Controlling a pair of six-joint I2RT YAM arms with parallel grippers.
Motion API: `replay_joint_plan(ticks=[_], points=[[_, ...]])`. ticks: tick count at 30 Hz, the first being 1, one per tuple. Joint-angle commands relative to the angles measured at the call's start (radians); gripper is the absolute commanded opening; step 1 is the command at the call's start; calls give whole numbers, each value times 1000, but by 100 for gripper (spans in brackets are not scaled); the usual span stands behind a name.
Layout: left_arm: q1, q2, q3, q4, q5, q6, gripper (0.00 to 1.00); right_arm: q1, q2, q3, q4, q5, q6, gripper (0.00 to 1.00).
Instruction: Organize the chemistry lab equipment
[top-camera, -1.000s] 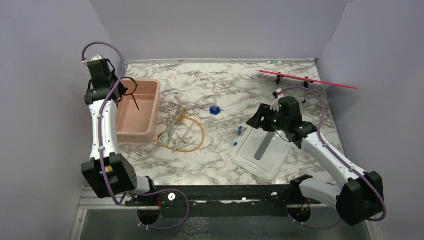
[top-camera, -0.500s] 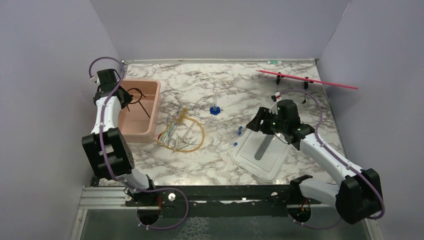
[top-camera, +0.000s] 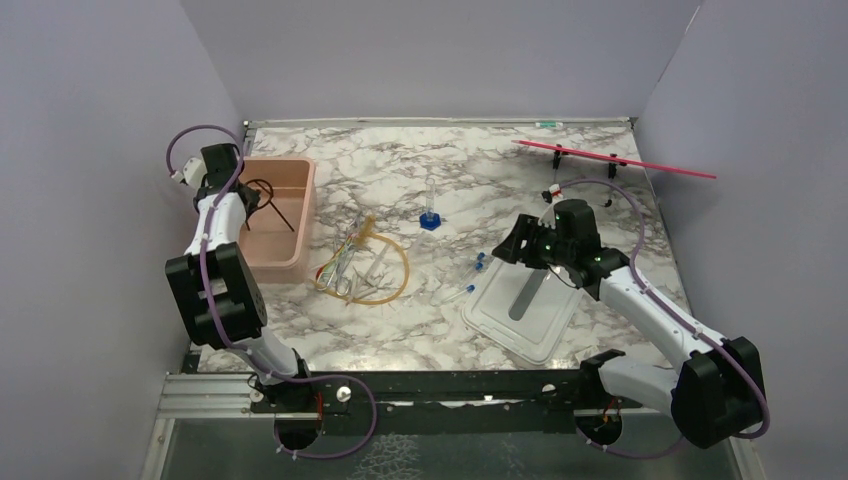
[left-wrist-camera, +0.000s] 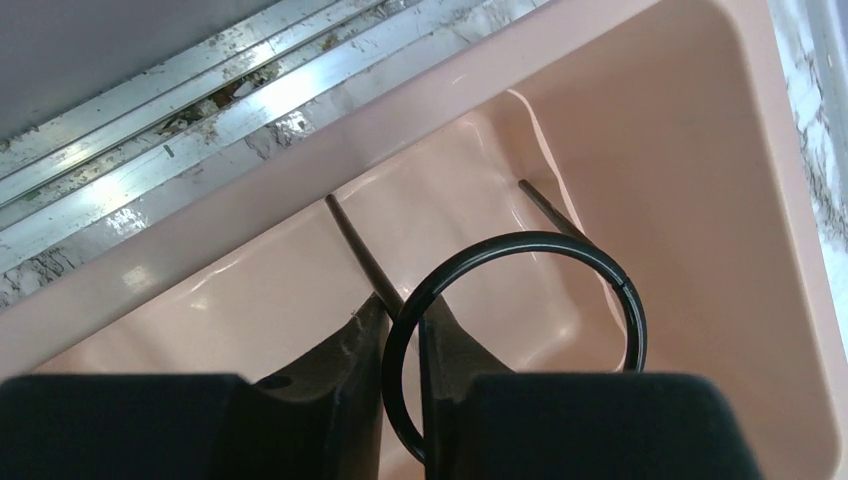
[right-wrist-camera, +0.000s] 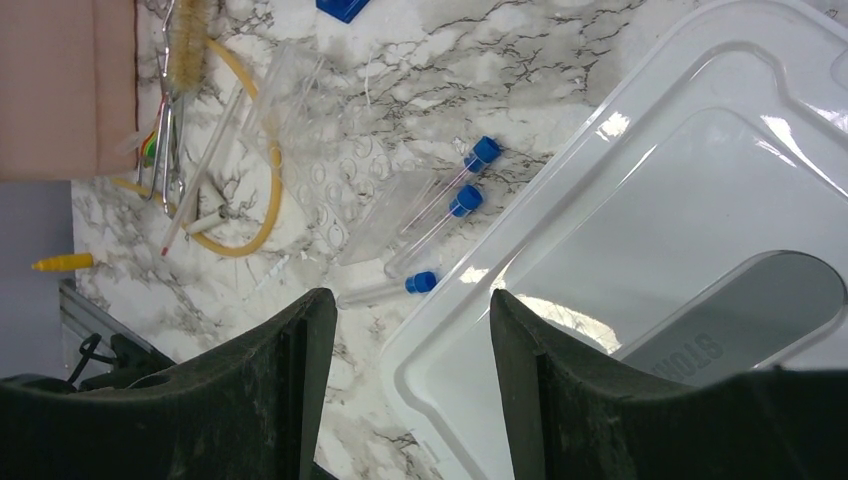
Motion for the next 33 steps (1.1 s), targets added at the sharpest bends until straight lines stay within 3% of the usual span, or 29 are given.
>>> replay_joint_plan(ticks=[1, 6, 15, 24, 29, 33], points=[[9, 9, 42, 40, -104, -45, 31, 5, 11, 1, 17, -1, -18, 63], [10, -33, 63, 23, -49, 26, 52, 5, 28, 25, -22, 38, -12, 63], [-12, -260, 52, -14, 136, 263, 61, 5, 42, 79, -112, 169, -58, 63], [-260, -451, -18, -5, 383, 422, 65, 35, 91, 103, -152, 169, -96, 61], [-415, -498, -121, 50, 539, 401, 65, 125, 131, 103, -134, 157, -38, 56], [-487, -528, -202, 76, 588, 411, 65, 221, 135, 59, -89, 53, 3, 53]])
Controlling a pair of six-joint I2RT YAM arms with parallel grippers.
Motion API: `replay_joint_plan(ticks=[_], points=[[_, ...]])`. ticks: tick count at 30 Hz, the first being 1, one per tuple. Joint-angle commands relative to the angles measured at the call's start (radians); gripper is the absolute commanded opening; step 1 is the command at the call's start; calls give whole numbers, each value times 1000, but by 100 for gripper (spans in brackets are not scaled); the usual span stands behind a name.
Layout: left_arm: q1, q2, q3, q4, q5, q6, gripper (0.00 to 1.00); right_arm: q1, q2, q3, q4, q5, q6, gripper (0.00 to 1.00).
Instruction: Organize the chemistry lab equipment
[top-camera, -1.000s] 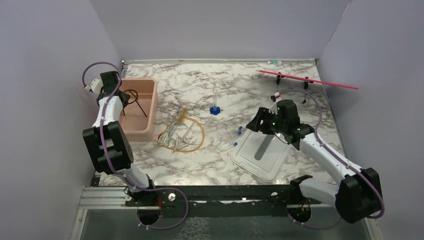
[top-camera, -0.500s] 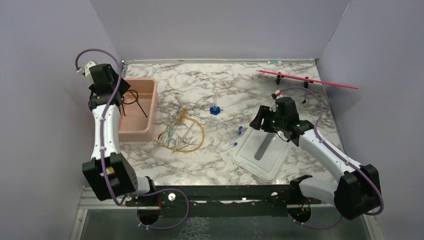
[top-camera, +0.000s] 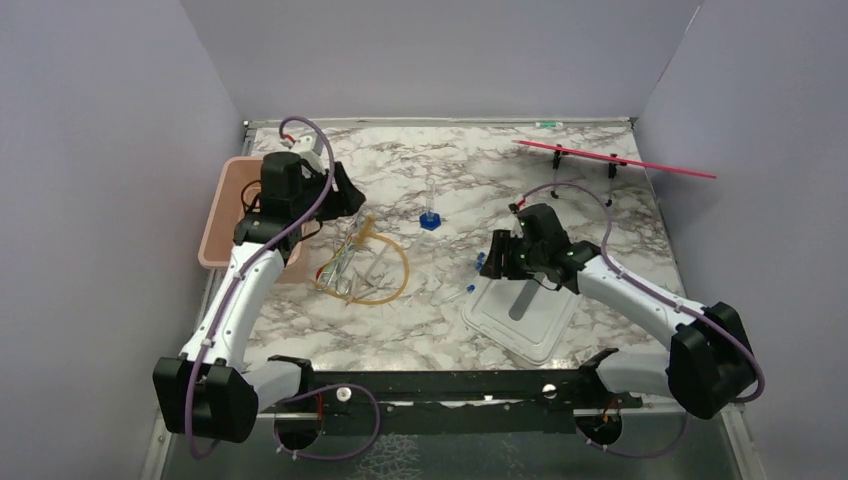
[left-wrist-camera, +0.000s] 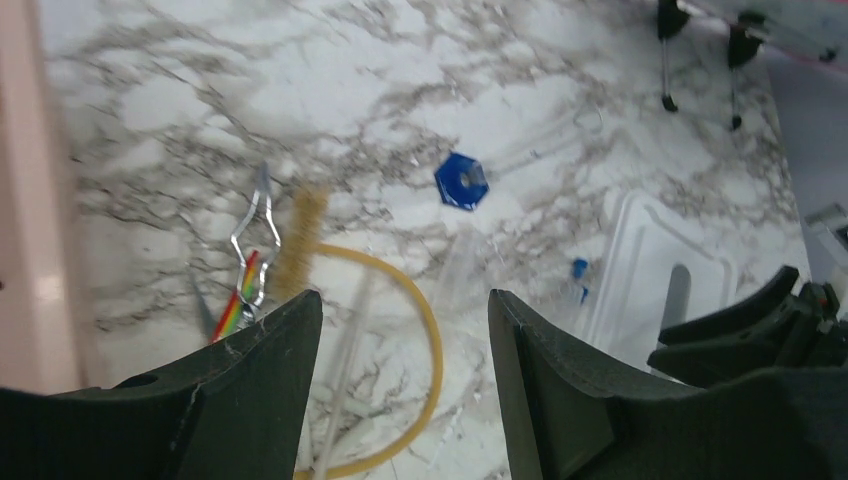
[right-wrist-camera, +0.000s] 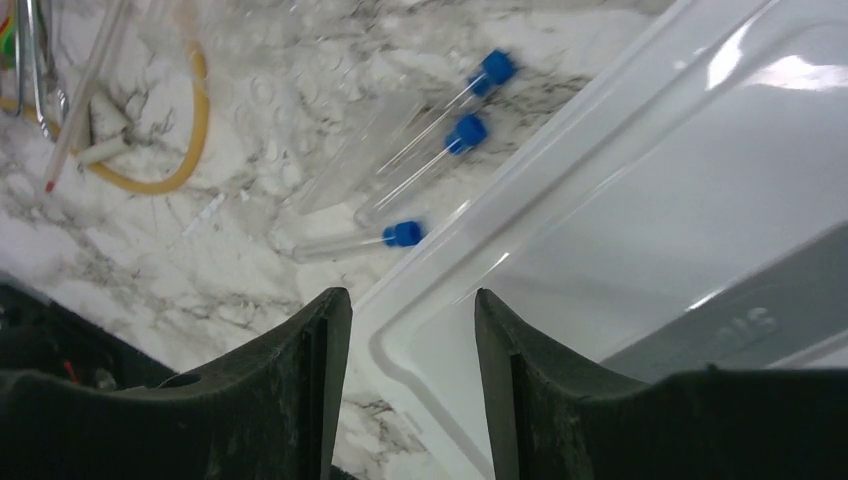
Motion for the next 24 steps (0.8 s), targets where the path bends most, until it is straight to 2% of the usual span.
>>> replay_joint_plan(ticks=[1, 5, 9, 12, 18, 24], points=[[-61, -47, -85, 44, 123, 34, 65, 103, -8, -38, 55, -107, 58, 53], [-64, -72, -139, 44, 80, 50, 65, 215, 0, -99, 121, -177, 110, 58], [-65, -82, -173, 50, 18, 42, 65, 361, 77, -81, 164, -112, 152, 63], [-67, -76, -190, 58, 34, 34, 64, 430, 171, -21, 159, -37, 194, 64], [-90, -64, -234, 110, 110, -16, 62, 444, 270, -4, 108, 164, 339, 63], [-151, -52, -277, 196, 157, -63, 59, 443, 256, 3, -72, 438, 485, 62]])
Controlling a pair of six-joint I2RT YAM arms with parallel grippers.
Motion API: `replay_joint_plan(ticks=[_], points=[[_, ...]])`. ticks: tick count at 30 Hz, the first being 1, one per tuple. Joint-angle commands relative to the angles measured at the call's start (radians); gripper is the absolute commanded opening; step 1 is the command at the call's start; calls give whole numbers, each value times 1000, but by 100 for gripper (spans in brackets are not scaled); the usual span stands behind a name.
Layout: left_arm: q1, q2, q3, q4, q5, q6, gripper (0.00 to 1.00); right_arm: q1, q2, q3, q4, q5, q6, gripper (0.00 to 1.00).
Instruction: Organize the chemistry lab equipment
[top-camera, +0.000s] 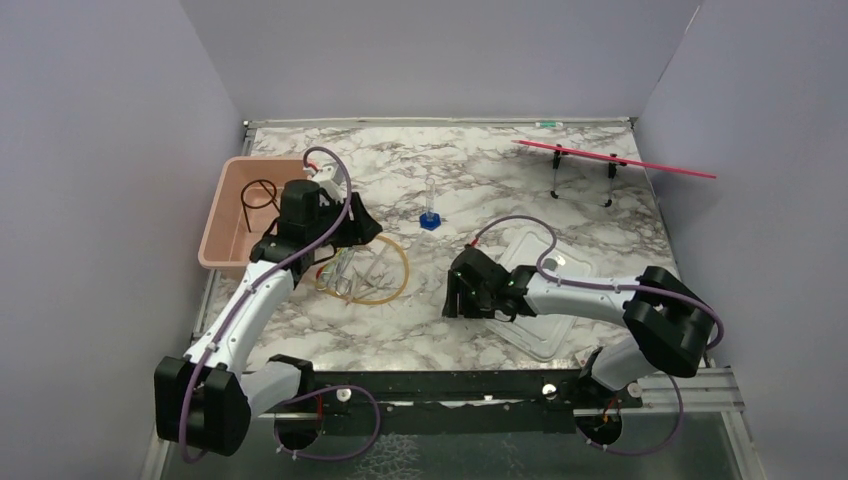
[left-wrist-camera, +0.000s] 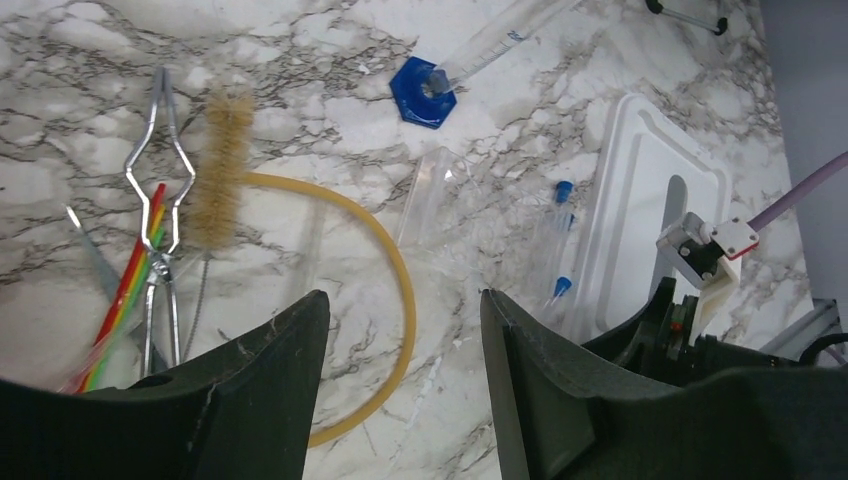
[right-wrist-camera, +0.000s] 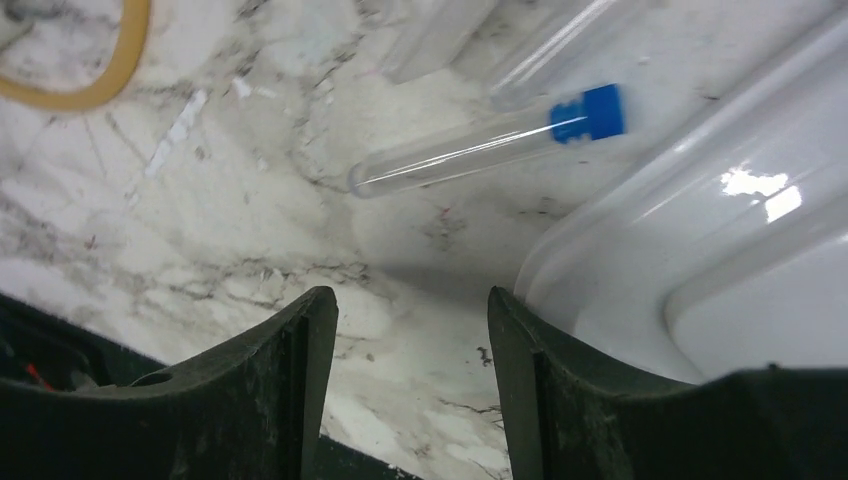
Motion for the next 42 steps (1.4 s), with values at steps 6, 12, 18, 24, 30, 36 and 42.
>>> replay_joint_plan(ticks=[6, 12, 18, 24, 30, 36, 42], points=[[-150, 8, -80, 181, -10, -84, 60, 0, -14, 10, -340, 444, 259, 62], [-296, 70, -94, 208, -75, -82, 60, -58, -108, -63, -243, 392, 219, 57], [-458, 179, -81, 257, -141, -63, 53, -139, -224, -138, -65, 229, 108, 51], [-571, 330, -21, 217, -207, -56, 46, -150, -318, -173, -52, 239, 140, 44], [-675, 486, 108, 125, -323, -27, 47, -157, -429, -242, -39, 284, 200, 42], [-707, 586, 175, 60, -368, -5, 48, -159, -490, -258, -55, 317, 201, 43], [-740, 640, 193, 32, -342, 3, 46, -158, -513, -270, -58, 317, 207, 46]])
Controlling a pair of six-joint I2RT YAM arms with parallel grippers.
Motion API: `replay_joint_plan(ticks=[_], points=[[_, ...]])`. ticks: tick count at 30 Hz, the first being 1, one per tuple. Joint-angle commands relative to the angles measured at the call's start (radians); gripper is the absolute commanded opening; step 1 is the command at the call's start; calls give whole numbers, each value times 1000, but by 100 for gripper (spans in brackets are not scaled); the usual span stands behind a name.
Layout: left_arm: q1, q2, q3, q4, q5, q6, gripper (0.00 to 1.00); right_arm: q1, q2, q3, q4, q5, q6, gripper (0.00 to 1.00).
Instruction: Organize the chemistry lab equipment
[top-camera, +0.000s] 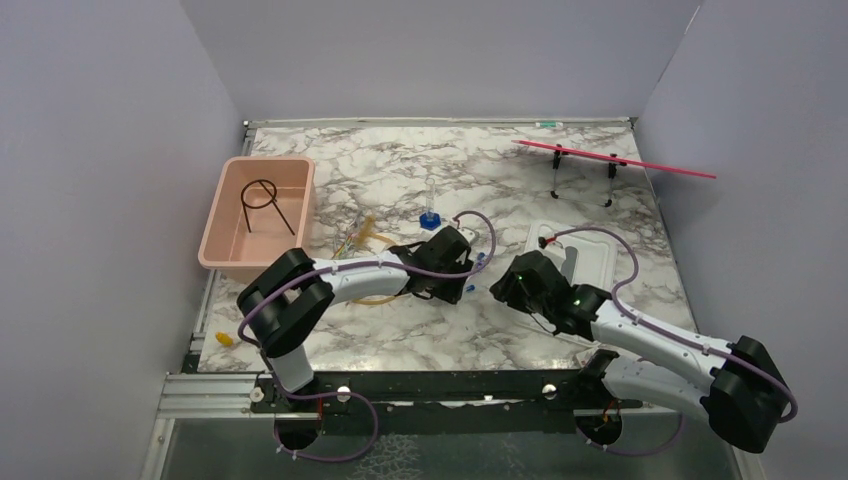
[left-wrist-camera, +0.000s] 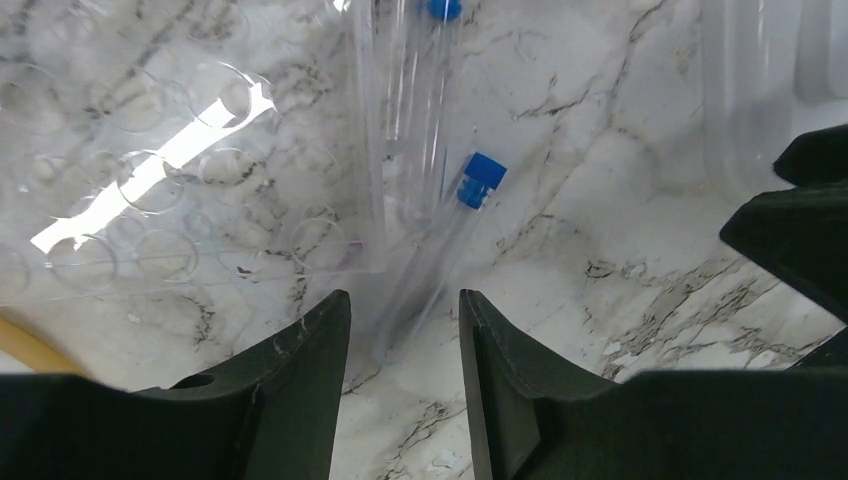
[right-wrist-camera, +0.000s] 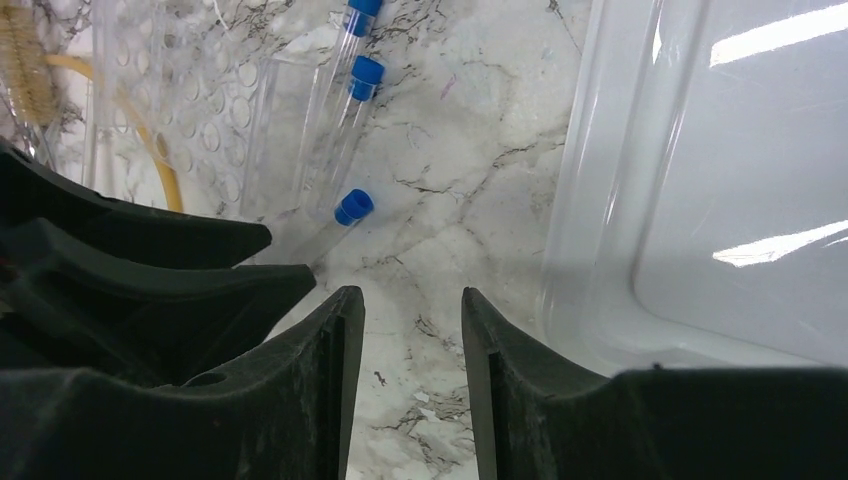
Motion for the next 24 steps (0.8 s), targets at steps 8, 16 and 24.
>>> replay_joint_plan(ticks=[8, 16, 24], points=[[-44, 75, 52, -60, -22, 29, 35, -3, -27, -34, 11, 36, 26, 47], [-50, 88, 78, -92, -35, 77, 18, -2, -46, -41, 17, 31, 21, 48], [-49, -34, -2, -15, 44, 131, 6, -14, -6, -121, 269, -218, -57, 56]])
